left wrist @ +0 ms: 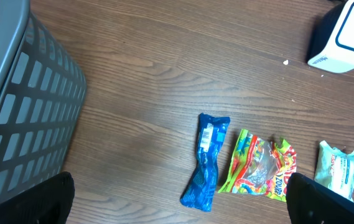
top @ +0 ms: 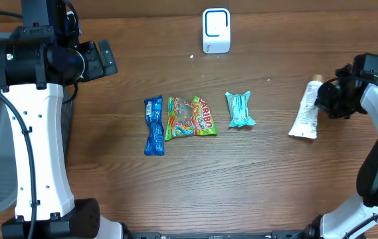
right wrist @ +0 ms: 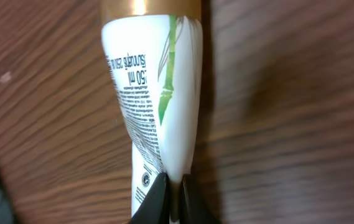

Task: Scan the item barcode
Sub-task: 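Carry the white tube right and drop it at the table's right edge, then reach the right gripper to the green wipes pack and grasp it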

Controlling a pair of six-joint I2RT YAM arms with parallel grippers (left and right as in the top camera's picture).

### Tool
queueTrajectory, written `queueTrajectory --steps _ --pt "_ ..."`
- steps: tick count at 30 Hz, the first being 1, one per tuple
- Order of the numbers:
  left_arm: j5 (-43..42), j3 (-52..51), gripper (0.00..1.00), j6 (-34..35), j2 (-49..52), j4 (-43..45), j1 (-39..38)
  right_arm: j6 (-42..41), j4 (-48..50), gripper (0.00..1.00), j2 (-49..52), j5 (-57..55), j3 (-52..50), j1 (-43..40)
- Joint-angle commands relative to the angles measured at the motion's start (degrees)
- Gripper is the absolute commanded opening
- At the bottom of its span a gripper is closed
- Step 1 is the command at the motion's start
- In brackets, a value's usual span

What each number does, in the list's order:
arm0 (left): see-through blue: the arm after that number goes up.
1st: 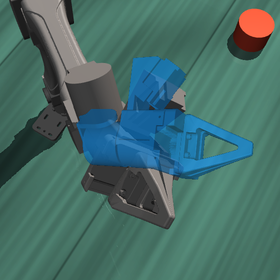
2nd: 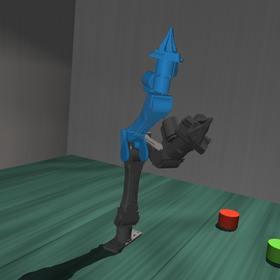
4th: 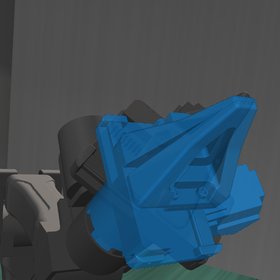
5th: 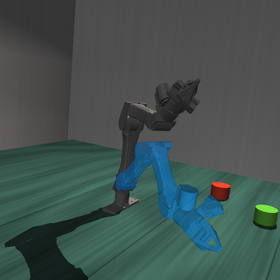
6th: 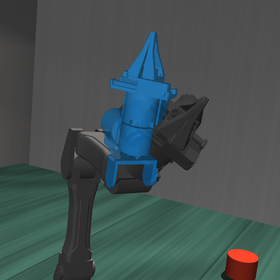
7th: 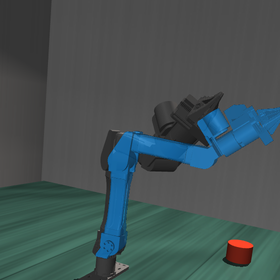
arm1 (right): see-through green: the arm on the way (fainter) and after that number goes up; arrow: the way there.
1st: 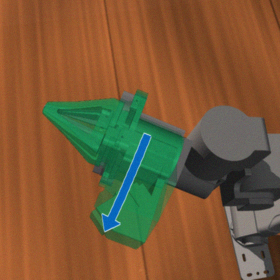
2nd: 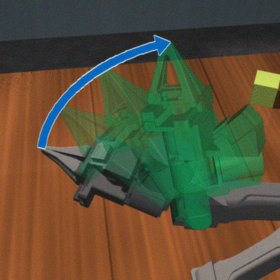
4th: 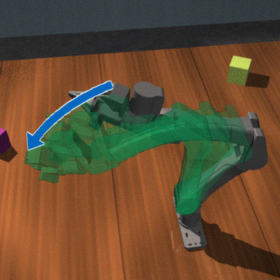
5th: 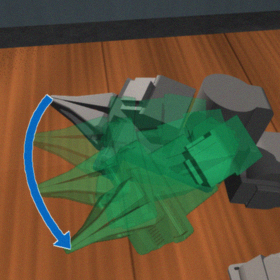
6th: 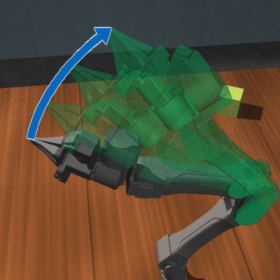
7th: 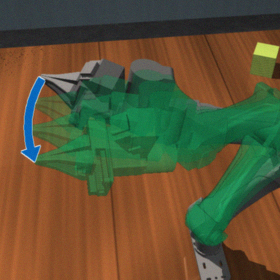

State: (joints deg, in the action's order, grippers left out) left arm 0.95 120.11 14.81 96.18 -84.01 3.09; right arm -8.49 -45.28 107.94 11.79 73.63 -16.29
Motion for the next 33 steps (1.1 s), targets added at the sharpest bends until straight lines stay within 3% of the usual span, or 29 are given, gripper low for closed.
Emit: queueTrajectory --steps 1,8,19,20,21,22,23,29,33 --pt "0.5 1.1 1.00 -0.7 -0.2 0.2 -0.1 -6.5 -2.4 0.04 -1.1 -14.3 3.8 -0.7" --pt "0.5 1.1 1.00 -0.7 -0.2 0.2 -0.1 -16.3 -10.5 0.04 -1.1 -25.4 10.2 -1.4" --pt "0.5 1.1 1.00 -0.7 -0.2 0.2 -0.1 -23.3 -9.6 0.04 -1.1 -31.6 10.4 -6.2" --pt "0.5 1.1 1.00 -0.7 -0.2 0.2 -0.1 -23.3 -8.9 0.10 -1.1 -31.7 10.4 -6.8" --pt "0.5 1.1 1.00 -0.7 -0.2 0.2 -0.1 -23.3 -8.1 0.46 -1.1 -31.6 10.4 -7.3" --pt "0.5 1.1 1.00 -0.7 -0.2 0.2 -0.1 -23.2 -7.6 0.66 -1.1 -31.2 10.4 -7.7" --pt "0.5 1.1 1.00 -0.7 -0.2 0.1 -0.1 -23.2 -7.5 0.73 -1.1 -29.5 10.7 -7.9" --pt "0.5 1.1 1.00 -0.7 -0.2 0.1 -0.1 -11.9 -9.9 0.82 -1.1 -10.0 17.3 -5.1" --pt "0.5 1.1 1.00 -0.7 -0.2 0.1 -0.1 -5.0 -11.5 0.81 -1.1 4.0 22.8 -0.6"
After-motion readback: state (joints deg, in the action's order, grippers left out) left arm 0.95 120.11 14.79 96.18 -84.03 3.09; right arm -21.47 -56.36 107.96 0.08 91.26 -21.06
